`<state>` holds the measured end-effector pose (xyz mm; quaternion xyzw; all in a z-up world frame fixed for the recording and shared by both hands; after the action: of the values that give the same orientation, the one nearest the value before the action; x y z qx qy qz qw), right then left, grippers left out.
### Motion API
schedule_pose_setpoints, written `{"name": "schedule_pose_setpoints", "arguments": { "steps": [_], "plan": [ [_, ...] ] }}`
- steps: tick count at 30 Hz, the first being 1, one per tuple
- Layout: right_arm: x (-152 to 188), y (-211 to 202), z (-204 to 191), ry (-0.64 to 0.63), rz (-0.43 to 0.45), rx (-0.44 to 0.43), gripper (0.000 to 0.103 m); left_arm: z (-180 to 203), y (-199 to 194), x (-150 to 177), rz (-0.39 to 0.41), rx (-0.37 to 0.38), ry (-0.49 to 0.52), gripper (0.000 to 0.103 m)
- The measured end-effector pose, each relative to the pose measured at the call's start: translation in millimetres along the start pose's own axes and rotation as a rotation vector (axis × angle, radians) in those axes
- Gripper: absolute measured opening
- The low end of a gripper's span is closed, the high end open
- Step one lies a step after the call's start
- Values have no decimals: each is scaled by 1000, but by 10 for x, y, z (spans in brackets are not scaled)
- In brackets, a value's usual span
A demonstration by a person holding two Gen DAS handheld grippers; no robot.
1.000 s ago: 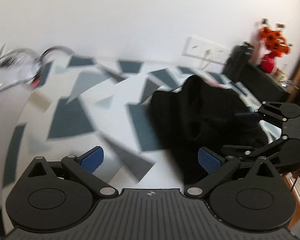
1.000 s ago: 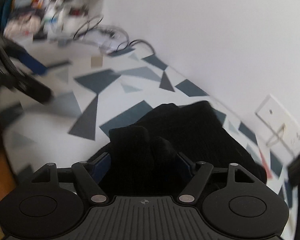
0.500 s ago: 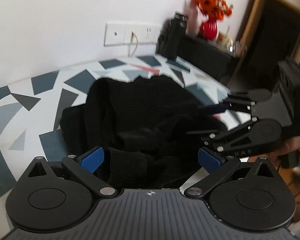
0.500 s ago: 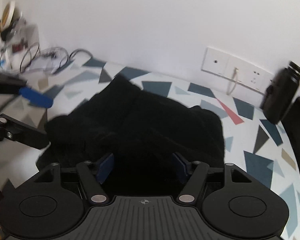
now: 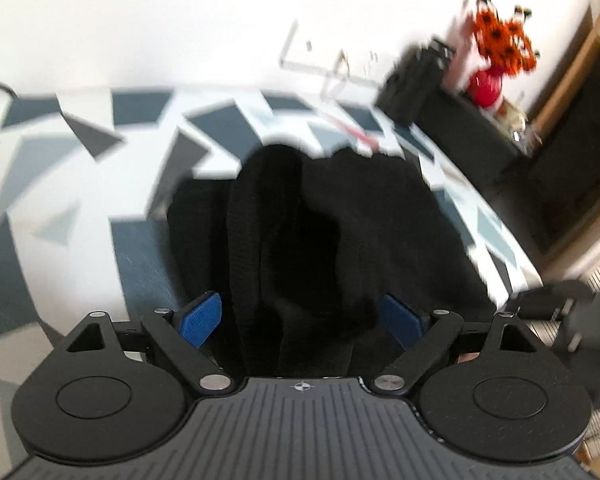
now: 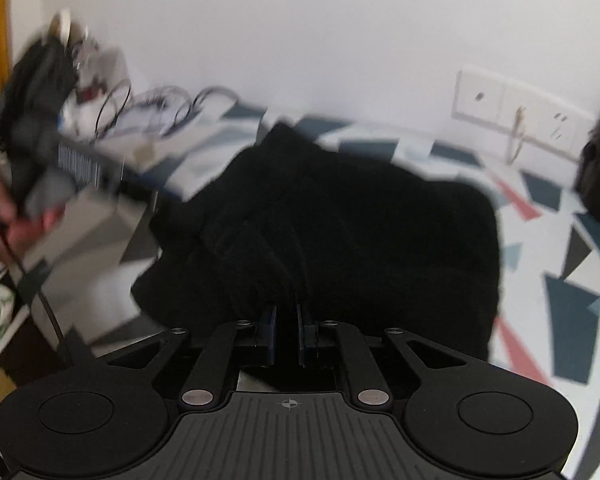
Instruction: Fold clothes
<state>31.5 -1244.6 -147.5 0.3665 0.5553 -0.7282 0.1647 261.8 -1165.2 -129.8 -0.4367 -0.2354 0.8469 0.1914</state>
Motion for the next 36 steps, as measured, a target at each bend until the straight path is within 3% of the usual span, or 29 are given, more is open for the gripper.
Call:
{"name": "schedule_pose_setpoints", "arguments": {
  "steps": [5, 7, 10, 14, 16, 17, 19, 24, 27, 29, 30, 33, 34, 35, 36],
  "plan": [
    [41, 102, -247, -70, -11, -7, 10, 207, 48, -259, 58, -53, 125, 96],
    [31, 109, -323, -79, -11, -18, 10, 271, 227, -278, 23, -118, 187, 96],
    [24, 120, -433, -143, 2, -3, 12, 128, 502, -187, -60, -283, 251, 95],
    [-40, 47, -361, -131, 20, 10, 27, -139, 478, -26, -76, -254, 154, 96],
    [-109, -63, -215, -72, 28, 28, 37, -211, 420, -8, -72, -236, 119, 96],
    [-152, -121, -114, -45, 41, 41, 48, -239, 399, -4, -72, -231, 105, 96],
    [-245, -186, 128, 18, 56, 66, 59, -271, 361, 14, -71, -227, 90, 97],
    [-491, 58, 920, 265, 38, 142, 59, -298, 297, 68, -58, -237, 92, 100],
    [-597, 494, 1356, 447, -1, 155, 59, -346, 258, 92, -54, -237, 80, 103],
    [-646, 751, 1428, 454, -38, 147, 59, -385, 234, 101, -52, -236, 67, 103],
    [-681, 881, 1422, 435, -58, 137, 59, -394, 224, 101, -52, -235, 66, 103],
    [-787, 1131, 1391, 372, -75, 169, 33, -402, 197, 107, -54, -237, 81, 103],
    [-832, 1182, 1458, 412, -75, 200, 14, -396, 189, 113, -56, -238, 95, 103],
    [-826, 1268, 1543, 465, -95, 225, 4, -425, 180, 123, -56, -235, 78, 103],
    [-817, 1356, 1628, 519, -116, 250, 0, -455, 171, 134, -55, -231, 62, 103]
  ]
}}
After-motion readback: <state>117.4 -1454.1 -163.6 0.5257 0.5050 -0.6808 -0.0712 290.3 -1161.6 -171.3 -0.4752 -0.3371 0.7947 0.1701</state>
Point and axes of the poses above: each gripper's, at about its wrist camera, not at the fingertips, and y roughly the way its jaws point, z to its right, x to its underside, the point moved 6 cm from there along y, roughly the way its jaws point, and after that the axes turned 14 degrees about x, right-handed, at the moved point
